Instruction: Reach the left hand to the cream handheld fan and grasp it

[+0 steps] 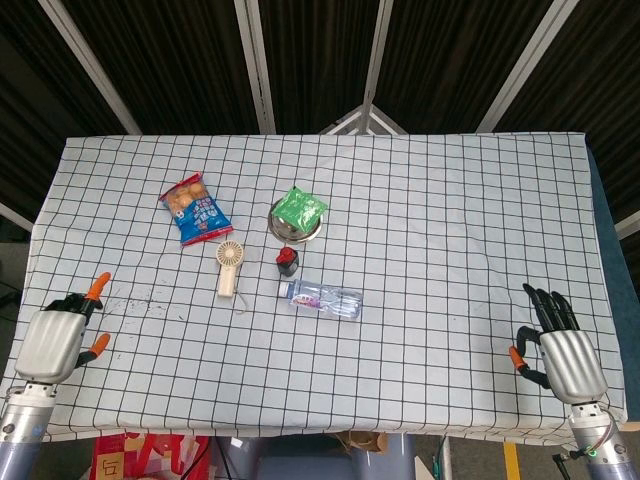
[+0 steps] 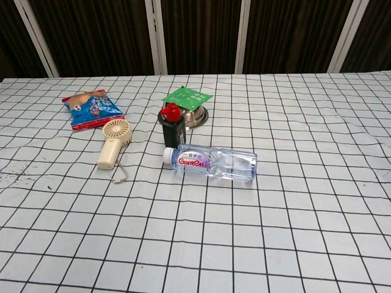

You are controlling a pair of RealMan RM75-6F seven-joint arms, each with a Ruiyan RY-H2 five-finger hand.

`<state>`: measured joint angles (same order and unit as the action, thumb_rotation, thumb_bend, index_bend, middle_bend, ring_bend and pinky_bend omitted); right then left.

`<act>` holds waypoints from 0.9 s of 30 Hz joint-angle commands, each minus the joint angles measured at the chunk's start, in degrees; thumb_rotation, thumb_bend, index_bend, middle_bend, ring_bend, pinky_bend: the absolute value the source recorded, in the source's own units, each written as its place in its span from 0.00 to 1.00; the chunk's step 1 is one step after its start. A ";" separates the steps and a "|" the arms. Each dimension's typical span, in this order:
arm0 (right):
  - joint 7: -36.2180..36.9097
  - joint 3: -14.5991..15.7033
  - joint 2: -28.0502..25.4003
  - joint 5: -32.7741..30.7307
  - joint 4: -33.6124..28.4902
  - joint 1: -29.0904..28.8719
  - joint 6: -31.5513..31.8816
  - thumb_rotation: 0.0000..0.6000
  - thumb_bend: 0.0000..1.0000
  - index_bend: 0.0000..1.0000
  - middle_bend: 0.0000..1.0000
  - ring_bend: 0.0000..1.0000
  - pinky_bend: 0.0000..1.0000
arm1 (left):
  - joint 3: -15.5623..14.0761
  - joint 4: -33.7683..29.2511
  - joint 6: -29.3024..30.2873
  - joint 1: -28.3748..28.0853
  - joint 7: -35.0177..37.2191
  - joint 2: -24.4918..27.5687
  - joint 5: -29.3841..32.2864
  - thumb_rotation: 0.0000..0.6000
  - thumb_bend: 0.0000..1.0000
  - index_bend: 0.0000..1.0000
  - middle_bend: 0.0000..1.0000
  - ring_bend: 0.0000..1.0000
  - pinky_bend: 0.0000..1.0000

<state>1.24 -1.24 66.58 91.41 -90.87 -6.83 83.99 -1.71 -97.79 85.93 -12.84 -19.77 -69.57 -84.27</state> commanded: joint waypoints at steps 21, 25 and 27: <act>1.69 0.17 -0.42 0.08 0.11 -0.14 -0.32 1.00 0.40 0.00 0.00 0.00 0.00 | 10.66 4.40 -20.39 -20.87 -28.82 -20.95 32.05 1.00 0.91 0.05 0.90 0.80 0.86; 1.76 0.17 -0.40 0.05 0.13 -0.16 -0.35 1.00 0.40 0.00 0.00 0.00 0.00 | 10.28 4.80 -19.87 -21.27 -29.52 -21.66 32.68 1.00 0.91 0.06 0.90 0.80 0.86; 1.79 0.18 -0.41 0.08 0.09 -0.17 -0.36 1.00 0.40 0.00 0.00 0.00 0.00 | 10.09 5.09 -19.82 -21.47 -29.79 -21.90 33.21 1.00 0.91 0.06 0.90 0.80 0.86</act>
<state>3.03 -1.05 66.17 91.49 -90.78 -7.00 83.63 8.48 -92.84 66.07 -34.20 -49.44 -91.35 -51.25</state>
